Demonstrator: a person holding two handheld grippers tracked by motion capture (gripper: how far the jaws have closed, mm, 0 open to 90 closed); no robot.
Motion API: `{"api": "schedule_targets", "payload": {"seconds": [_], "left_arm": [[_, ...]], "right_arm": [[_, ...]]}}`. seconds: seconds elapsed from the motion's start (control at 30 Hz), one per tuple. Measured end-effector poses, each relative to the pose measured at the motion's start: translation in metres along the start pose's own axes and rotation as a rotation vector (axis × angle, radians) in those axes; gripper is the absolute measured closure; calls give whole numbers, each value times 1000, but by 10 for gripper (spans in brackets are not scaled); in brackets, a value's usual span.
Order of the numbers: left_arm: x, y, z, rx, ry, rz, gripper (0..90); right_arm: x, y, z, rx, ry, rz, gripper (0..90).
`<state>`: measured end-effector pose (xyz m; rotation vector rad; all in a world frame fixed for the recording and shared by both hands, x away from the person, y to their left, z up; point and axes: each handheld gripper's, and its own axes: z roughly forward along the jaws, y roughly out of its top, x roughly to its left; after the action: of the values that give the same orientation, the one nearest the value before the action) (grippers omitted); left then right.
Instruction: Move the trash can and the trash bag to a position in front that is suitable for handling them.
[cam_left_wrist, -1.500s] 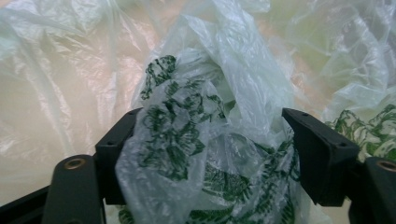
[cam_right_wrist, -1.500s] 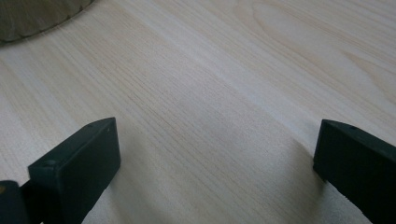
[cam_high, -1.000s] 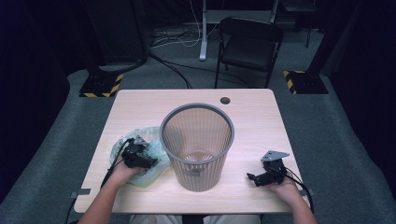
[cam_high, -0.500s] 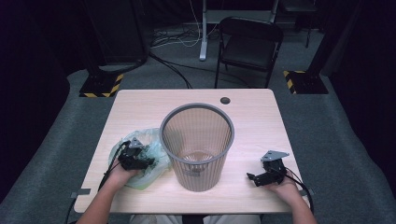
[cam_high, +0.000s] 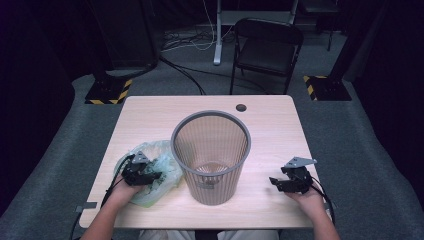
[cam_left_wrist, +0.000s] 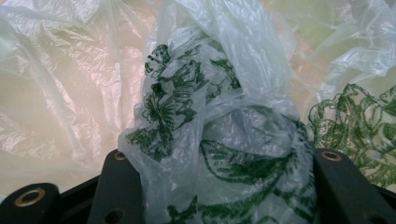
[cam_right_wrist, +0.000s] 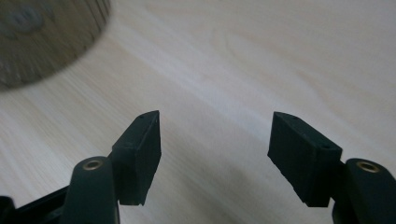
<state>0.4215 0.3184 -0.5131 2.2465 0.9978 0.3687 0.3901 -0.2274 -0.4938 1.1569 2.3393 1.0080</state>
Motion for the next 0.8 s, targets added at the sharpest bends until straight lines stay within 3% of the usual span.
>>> {"api": "schedule_targets", "payload": {"seconds": [0.03, 0.1, 0.13, 0.17, 0.2, 0.33, 0.43, 0.5, 0.53, 0.6, 0.8], "left_arm": [[0, 0, 0, 2, 0, 0, 500], [1, 0, -1, 5, -2, 4, 500], [1, -1, -1, 3, -2, 3, 500], [1, -1, -1, 4, -2, 4, 500], [1, -1, -1, 4, -2, 4, 500], [1, -1, -1, 2, -1, 2, 499], [1, -1, -1, 4, 3, 0, 499], [0, -1, -1, 3, 8, -8, 499], [-1, -1, -1, 3, 10, -11, 499], [-1, -1, -1, 5, 13, -14, 498], [-1, 0, -1, 7, 12, -11, 496]], "right_arm": [[4, 10, -10, -36, -15, -17, 331], [7, 15, -16, -49, -26, -26, 333], [10, 26, -27, -74, -31, -36, 335], [10, 26, -27, -74, -31, -36, 335], [13, 37, -39, -105, -23, -40, 332], [19, 57, -59, -129, -11, -56, 310], [27, 86, -84, -197, 44, -65, 297], [29, 92, -87, -209, 54, -67, 295], [34, 107, -98, -240, 75, -76, 295], [36, 114, -102, -255, 89, -78, 295], [45, 145, -116, -328, 207, -26, 292]]}}
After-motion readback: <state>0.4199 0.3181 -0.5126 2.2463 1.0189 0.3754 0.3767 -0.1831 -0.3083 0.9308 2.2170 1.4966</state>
